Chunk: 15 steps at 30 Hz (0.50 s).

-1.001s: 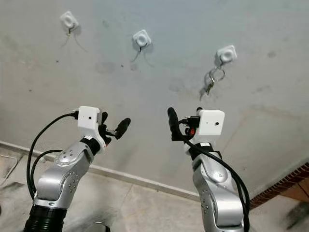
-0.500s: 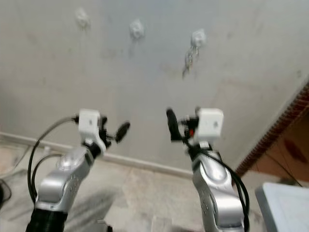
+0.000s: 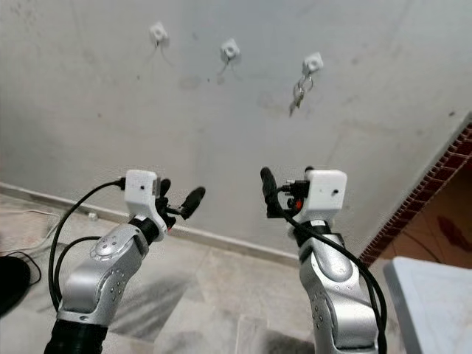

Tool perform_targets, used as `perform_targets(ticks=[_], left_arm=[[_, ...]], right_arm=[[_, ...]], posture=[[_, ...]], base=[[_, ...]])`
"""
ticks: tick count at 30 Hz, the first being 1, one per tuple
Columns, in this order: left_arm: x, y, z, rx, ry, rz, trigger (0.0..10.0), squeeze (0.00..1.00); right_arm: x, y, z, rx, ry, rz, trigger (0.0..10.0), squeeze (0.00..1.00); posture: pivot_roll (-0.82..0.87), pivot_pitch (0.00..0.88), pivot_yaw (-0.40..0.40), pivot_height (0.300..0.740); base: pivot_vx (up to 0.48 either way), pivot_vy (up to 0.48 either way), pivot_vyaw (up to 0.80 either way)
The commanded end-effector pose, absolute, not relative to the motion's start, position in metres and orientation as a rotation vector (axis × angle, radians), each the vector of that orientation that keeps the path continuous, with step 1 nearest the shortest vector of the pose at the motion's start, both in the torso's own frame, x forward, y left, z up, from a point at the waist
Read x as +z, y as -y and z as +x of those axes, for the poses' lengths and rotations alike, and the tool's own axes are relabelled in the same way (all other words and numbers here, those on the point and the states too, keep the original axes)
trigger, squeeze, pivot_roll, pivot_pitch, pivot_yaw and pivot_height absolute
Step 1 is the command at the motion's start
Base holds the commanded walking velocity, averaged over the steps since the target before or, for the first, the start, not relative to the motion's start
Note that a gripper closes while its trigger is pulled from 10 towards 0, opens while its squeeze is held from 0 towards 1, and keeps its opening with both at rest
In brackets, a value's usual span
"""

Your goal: Hang keys on a hook

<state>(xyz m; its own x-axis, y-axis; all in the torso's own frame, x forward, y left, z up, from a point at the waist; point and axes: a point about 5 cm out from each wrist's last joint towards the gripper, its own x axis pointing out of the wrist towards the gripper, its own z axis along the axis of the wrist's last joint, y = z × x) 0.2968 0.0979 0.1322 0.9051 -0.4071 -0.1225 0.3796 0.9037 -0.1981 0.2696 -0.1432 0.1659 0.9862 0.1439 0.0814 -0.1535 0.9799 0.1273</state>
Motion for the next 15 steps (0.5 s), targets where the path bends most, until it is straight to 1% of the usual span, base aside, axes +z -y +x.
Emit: perform_targets(ticks=[1, 12, 15], left_arm=[[0.136, -0.0978, 0.2985, -0.411, -0.157, -0.167, 10.0, 0.0], [0.1352, -0.0974, 0.2973, -0.412, -0.161, -0.164, 10.0, 0.0], [0.1363, -0.0965, 0.2979, -0.418, -0.151, -0.159, 10.0, 0.0]], right_arm=[[0.1682, 0.1435, 0.2701, 0.151, 0.077, 0.133, 10.0, 0.0], [0.1688, 0.1442, 0.2704, 0.145, 0.078, 0.131, 10.0, 0.0], [0.1702, 0.1451, 0.2711, 0.135, 0.082, 0.12, 10.0, 0.0]], posture=[[0.08, 0.0, -0.116, 0.74], [0.08, 0.0, -0.117, 0.74], [0.08, 0.0, -0.117, 0.74]], base=[[0.0, 0.476, 0.0], [0.0, 0.478, 0.0], [0.0, 0.0, 0.0]])
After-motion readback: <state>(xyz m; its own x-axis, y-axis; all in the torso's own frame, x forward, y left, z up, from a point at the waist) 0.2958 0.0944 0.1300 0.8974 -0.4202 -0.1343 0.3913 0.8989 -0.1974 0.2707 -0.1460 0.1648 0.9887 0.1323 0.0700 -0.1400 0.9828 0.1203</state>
